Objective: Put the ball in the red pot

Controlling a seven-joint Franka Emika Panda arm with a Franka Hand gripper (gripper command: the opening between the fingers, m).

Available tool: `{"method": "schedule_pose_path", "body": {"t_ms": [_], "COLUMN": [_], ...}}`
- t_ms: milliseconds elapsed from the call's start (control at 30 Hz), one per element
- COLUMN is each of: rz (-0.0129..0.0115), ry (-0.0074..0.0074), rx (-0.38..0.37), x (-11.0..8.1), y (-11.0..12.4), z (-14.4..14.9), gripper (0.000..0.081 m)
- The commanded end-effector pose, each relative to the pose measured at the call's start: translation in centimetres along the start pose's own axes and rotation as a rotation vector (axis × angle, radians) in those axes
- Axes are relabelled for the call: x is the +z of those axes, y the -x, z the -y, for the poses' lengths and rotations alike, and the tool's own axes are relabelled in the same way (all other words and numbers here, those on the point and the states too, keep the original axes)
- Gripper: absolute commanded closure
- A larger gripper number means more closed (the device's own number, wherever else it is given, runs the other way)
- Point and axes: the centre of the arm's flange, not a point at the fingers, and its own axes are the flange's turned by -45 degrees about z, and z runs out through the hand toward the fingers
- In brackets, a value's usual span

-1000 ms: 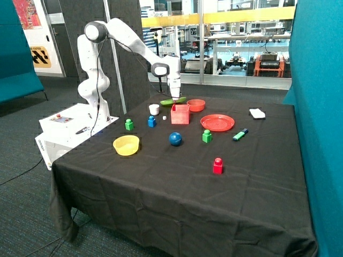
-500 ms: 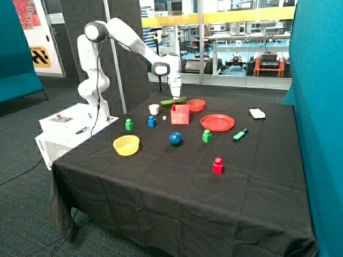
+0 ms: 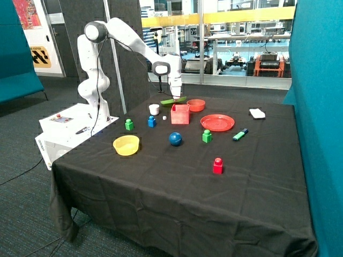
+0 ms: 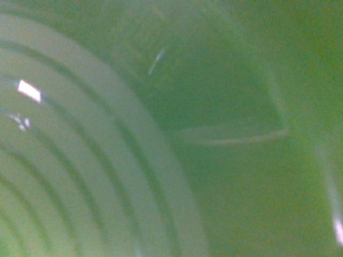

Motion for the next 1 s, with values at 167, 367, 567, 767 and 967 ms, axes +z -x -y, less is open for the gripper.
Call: {"method": "schedule_pose_path", "body": {"t_ms": [167, 367, 567, 767, 967], "rz": [-0.0037, -0.0037, -0.0037, -0.0037, -0.0037], "ry": [-0.0038, -0.0038, -0.0038, -0.0039, -0.0039], "rx": [-0.021, -0.023, -0.022, -0.014, -0.013], "x": [-0.4, -0.8, -1.9, -4.7, -6.3], "y": [0.3, 0.2, -0.1, -1.0, -1.5], "z": [0.4, 0.4, 0.3, -1.0, -1.6], "gripper": [0.0026, 0.0044, 0.0174, 0.0290, 0.0314]}}
